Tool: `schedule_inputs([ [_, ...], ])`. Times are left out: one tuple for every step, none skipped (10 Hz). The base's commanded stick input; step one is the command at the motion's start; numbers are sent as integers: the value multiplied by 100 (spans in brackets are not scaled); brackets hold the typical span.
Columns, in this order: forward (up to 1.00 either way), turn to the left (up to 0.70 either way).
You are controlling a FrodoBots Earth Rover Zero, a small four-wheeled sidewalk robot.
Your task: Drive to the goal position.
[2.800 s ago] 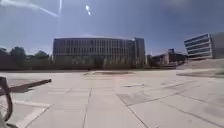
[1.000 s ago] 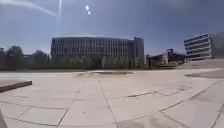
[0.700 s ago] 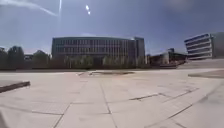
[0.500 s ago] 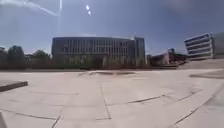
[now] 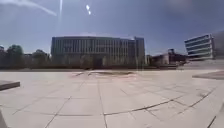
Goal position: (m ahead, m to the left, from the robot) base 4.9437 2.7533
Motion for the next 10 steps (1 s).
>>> schedule_inputs([
  [70,1],
  [70,1],
  [70,2],
  [70,2],
  [70,2],
  [70,2],
  [70,7],
  [70,19],
  [70,33],
  [70,34],
])
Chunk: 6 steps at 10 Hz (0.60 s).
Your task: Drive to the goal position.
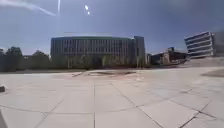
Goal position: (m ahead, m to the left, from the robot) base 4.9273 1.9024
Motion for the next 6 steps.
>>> schedule_inputs([
  [70,34],
  [70,34],
  [70,34],
  [70,34],
  [70,34],
  [70,19],
])
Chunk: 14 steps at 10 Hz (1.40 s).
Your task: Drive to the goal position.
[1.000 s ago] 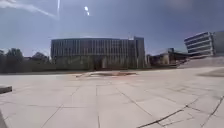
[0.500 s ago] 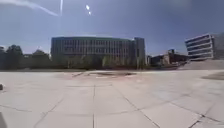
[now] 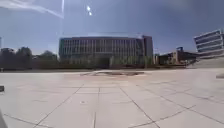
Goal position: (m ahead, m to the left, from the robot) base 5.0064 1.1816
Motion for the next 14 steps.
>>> schedule_inputs([
  [70,3],
  [70,1],
  [70,1],
  [70,1],
  [70,1],
  [70,1],
  [70,2],
  [70,1],
  [70,1],
  [70,1],
  [70,1],
  [70,1],
  [70,1],
  [70,1],
])
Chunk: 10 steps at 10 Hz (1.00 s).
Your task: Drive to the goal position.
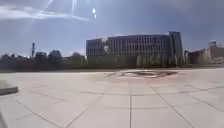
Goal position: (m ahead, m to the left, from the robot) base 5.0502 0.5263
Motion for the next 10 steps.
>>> schedule_inputs([
  [70,1],
  [70,1],
  [70,1],
  [70,1],
  [70,1],
  [70,1],
  [70,1],
  [70,1],
  [70,1],
  [70,1],
])
